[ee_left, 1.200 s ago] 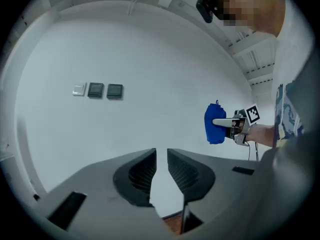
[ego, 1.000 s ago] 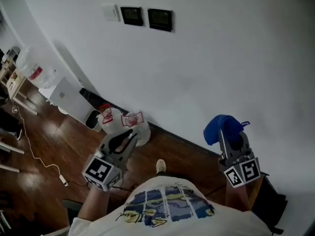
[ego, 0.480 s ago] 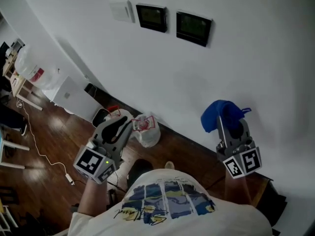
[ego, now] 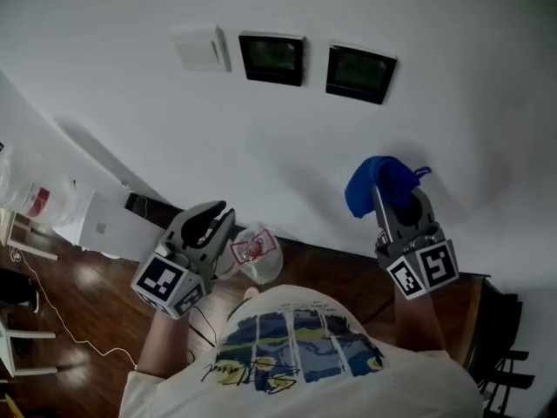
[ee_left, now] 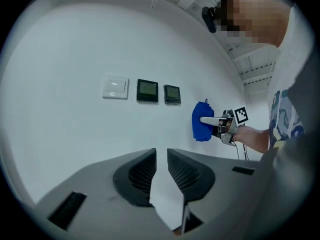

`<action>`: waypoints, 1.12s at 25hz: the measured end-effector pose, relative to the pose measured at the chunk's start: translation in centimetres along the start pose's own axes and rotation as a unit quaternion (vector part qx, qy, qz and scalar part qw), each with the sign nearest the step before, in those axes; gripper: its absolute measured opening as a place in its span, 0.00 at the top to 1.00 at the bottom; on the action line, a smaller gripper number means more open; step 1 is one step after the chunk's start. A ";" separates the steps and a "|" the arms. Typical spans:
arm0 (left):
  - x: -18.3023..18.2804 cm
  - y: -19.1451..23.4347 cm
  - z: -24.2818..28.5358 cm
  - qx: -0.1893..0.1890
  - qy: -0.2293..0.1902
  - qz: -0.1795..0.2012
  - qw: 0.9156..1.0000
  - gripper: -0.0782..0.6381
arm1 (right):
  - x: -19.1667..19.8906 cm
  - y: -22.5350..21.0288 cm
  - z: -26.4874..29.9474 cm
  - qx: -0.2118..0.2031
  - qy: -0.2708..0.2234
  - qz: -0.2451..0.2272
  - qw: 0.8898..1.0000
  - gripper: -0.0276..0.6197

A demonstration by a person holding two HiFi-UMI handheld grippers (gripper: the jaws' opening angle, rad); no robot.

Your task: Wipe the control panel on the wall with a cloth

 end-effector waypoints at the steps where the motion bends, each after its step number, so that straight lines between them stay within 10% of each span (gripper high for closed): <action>1: 0.2 1.0 -0.1 0.010 0.000 -0.001 1.000 0.82 | -0.3 0.8 1.1 0.007 -0.001 -0.005 1.000 0.83; 12: 2.8 7.9 -1.8 0.105 0.004 0.007 0.994 0.82 | -6.0 9.0 14.6 0.042 -0.024 -0.095 0.994 0.83; 28: 5.8 8.3 -5.3 0.175 0.005 -0.004 0.985 0.82 | -9.9 10.2 22.6 0.110 -0.009 -0.160 0.981 0.83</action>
Point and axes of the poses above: the fingertips, and each gripper's own axes: z forward along the fingers, y to its left, x out of its underside, the point moved 1 cm from there along -z, backward along the fingers, and after that the axes turned 3 degrees about -x, right-handed, at the moved point
